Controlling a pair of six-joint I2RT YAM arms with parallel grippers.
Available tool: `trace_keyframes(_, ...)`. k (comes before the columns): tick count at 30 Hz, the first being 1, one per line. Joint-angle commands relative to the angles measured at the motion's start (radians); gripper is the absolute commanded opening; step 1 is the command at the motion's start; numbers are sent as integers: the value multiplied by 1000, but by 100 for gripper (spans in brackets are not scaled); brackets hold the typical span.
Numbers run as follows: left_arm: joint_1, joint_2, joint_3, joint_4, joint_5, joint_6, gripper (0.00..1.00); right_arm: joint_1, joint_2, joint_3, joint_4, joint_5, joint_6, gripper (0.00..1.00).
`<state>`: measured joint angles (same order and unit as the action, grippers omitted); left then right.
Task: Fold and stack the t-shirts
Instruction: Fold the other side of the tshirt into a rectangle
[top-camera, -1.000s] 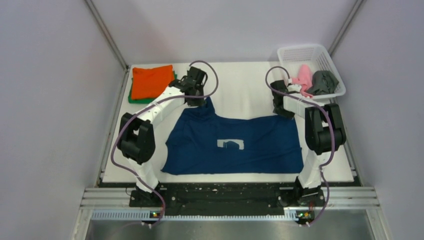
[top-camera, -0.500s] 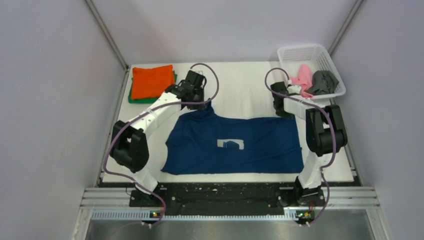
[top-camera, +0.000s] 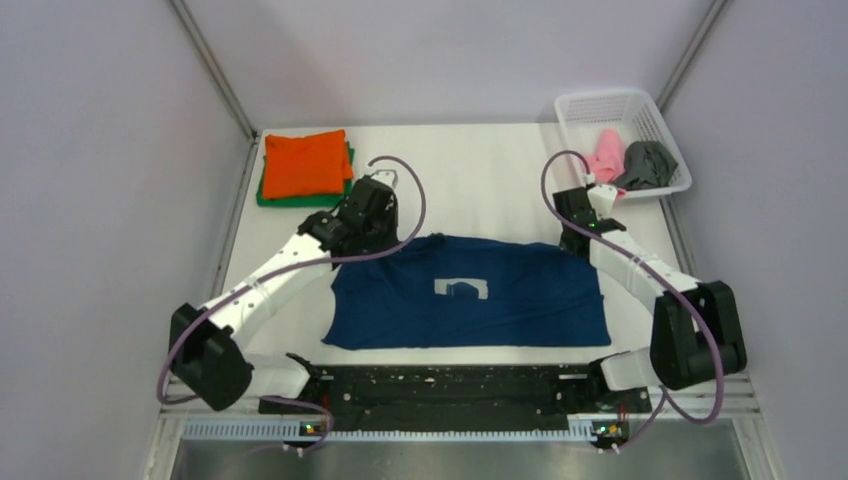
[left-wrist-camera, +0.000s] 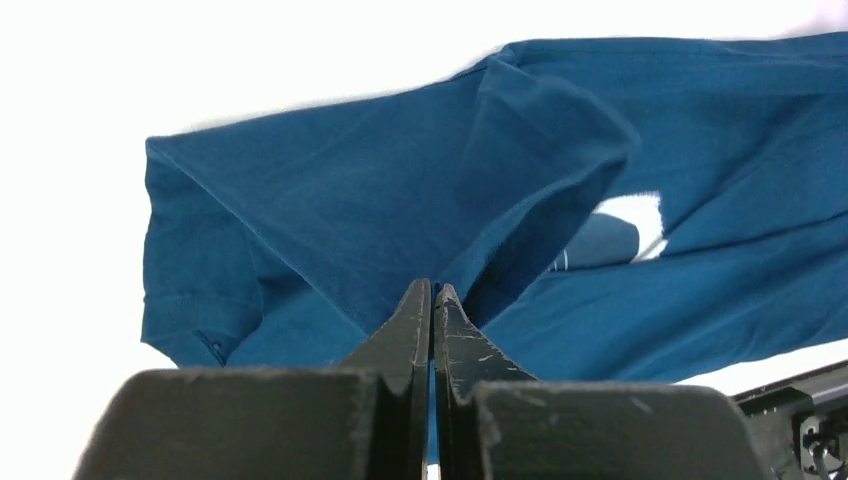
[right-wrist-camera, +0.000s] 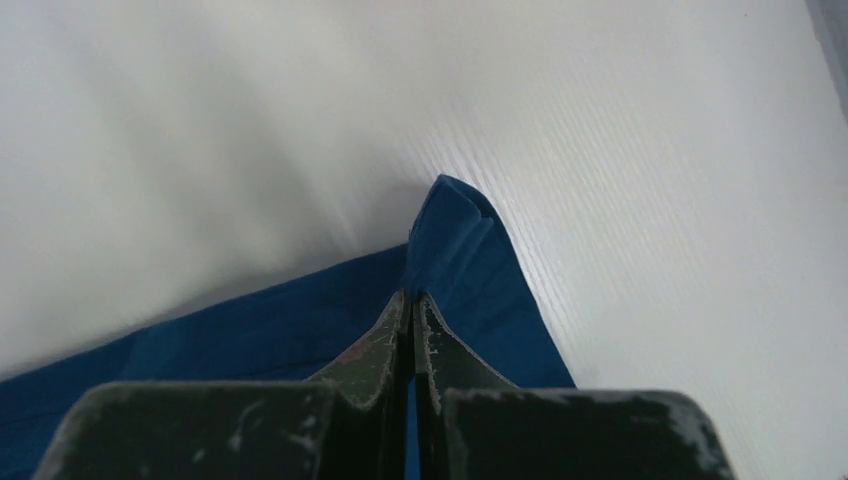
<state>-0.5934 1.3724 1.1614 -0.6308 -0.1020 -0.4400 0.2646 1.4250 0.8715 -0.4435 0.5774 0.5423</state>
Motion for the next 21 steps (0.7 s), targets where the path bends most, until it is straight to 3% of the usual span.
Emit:
trace_keyframes(1,-30,-142,-90,26,-29,-37,0,2,-126,-47,-40,-5,2,0)
trace_keyframes(7,-41,-291,-195,10,-28,-93,0,2,-210,-74,-92,-23,-4,0)
trace_keyframes(21,-52,-493,-272,-115,-31,-235,0,2,-270,-73,-160,3,-21,1)
